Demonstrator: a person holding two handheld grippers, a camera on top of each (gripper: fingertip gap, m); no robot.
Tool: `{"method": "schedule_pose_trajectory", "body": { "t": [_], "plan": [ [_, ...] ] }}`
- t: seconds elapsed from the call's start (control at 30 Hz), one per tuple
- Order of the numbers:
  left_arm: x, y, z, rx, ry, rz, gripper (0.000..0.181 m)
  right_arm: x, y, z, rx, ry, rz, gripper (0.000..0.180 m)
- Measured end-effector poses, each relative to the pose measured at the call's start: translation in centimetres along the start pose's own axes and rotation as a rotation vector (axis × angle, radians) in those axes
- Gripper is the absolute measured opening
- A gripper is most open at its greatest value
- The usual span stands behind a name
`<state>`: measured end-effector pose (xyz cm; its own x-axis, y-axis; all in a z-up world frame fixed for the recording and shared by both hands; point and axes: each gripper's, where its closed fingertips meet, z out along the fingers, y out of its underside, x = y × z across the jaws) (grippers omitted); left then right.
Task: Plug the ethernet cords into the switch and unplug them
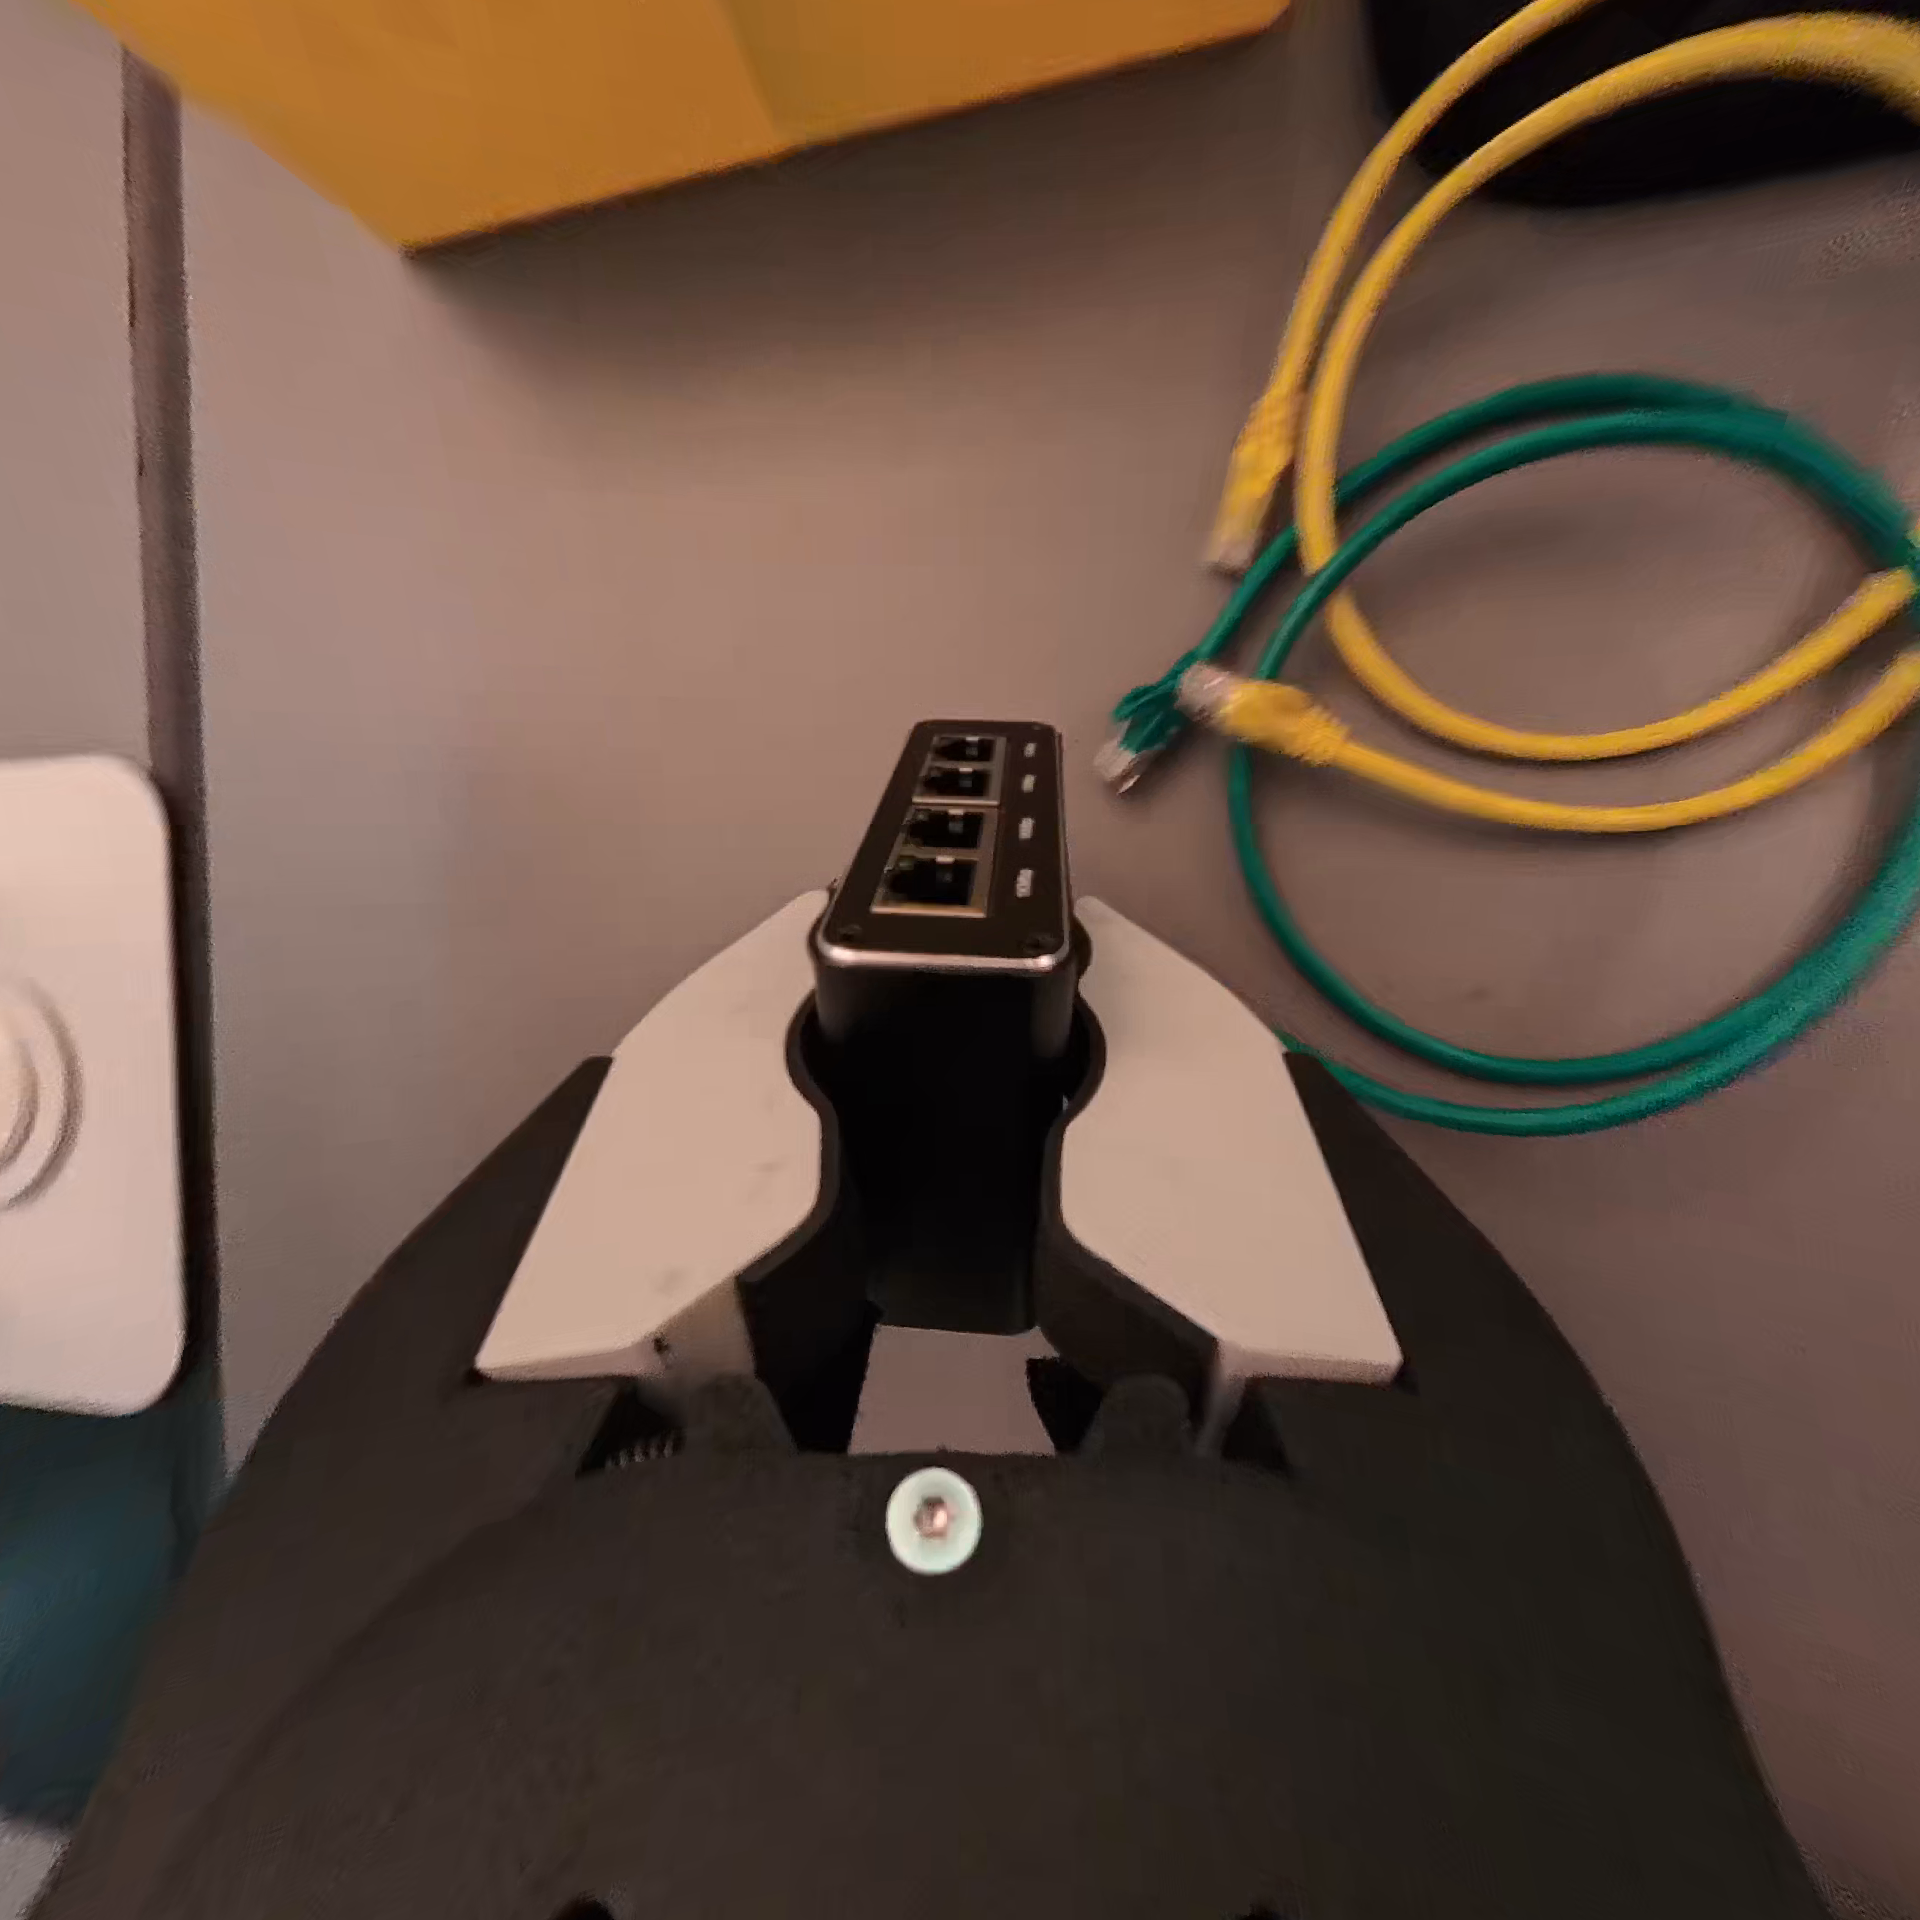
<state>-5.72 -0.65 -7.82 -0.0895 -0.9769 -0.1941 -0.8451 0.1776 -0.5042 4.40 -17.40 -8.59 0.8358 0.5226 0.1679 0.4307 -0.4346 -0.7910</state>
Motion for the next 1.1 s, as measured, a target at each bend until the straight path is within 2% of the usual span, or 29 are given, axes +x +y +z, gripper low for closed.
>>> {"method": "schedule_pose_trajectory", "body": {
  "t": [0.03, 0.13, 0.23, 0.33, 0.4, 0.5, 0.53, 0.57, 0.7, 0.77, 0.83, 0.9, 0.93, 1.0, 1.07, 1.1],
  "plan": [
    [1.0, -0.9, -0.5, 0.041, 0.044, 0.027, 0.037, -0.5, -1.7, 0.5, 0.057, -0.011, -0.040, 0.046],
    [5.0, -3.8, -2.5, 0.195, 0.217, 0.099, 0.036, -1.7, -6.4, 2.2, 0.165, -0.098, -0.131, 0.061],
    [7.9, -6.3, -4.8, 0.345, 0.361, 0.123, 0.036, -1.2, -10.0, 4.1, 0.260, -0.190, -0.095, 0.060],
    [9.3, -7.7, -6.3, 0.444, 0.448, 0.115, 0.036, -2.9, -12.1, 3.7, 0.366, -0.445, 0.019, 0.033],
    [9.6, -8.2, -7.2, 0.499, 0.499, 0.094, 0.036, -3.0, -12.4, 3.3, 0.409, -0.508, 0.065, 0.033],
    [9.1, -7.4, -6.8, 0.445, 0.497, 0.073, 0.043, -2.2, -12.2, 2.8, 0.451, -0.465, 0.084, 0.033],
    [8.6, -7.3, -6.7, 0.443, 0.480, 0.061, 0.035, -1.8, -12.1, 2.6, 0.465, -0.449, 0.090, 0.033],
    [8.5, -7.4, -6.8, 0.453, 0.488, 0.054, 0.033, -1.7, -12.1, 2.3, 0.483, -0.456, 0.103, 0.033],
    [8.5, -9.2, -8.1, 0.556, 0.529, 0.000, 0.032, -1.5, -13.1, 1.4, 0.560, -0.542, 0.172, 0.035],
    [8.4, -9.2, -7.9, 0.547, 0.509, 0.001, 0.032, -1.6, -13.0, 1.7, 0.515, -0.587, 0.169, 0.032],
    [7.4, -9.1, -7.3, 0.532, 0.419, -0.007, 0.036, -0.5, -13.2, 1.9, 0.472, -0.519, 0.098, 0.032],
    [5.4, -8.7, -7.3, 0.512, 0.301, -0.040, 0.071, 3.1, -14.2, 1.1, 0.419, -0.303, -0.085, 0.032],
    [4.2, -8.2, -7.5, 0.498, 0.241, -0.059, 0.081, 6.0, -15.0, 0.4, 0.393, -0.196, -0.157, 0.032],
    [2.7, -7.5, -8.2, 0.503, 0.192, -0.089, 0.076, 14.0, -16.2, -0.3, 0.280, -0.004, -0.183, 0.032],
    [2.6, -7.3, -9.0, 0.525, 0.221, -0.101, 0.067, 23.0, -15.0, 1.2, 0.058, 0.190, -0.182, 0.032],
    [2.4, -7.1, -9.1, 0.522, 0.223, -0.105, 0.065, 26.2, -13.7, 2.6, -0.058, 0.230, -0.189, 0.033]
  ]
}}
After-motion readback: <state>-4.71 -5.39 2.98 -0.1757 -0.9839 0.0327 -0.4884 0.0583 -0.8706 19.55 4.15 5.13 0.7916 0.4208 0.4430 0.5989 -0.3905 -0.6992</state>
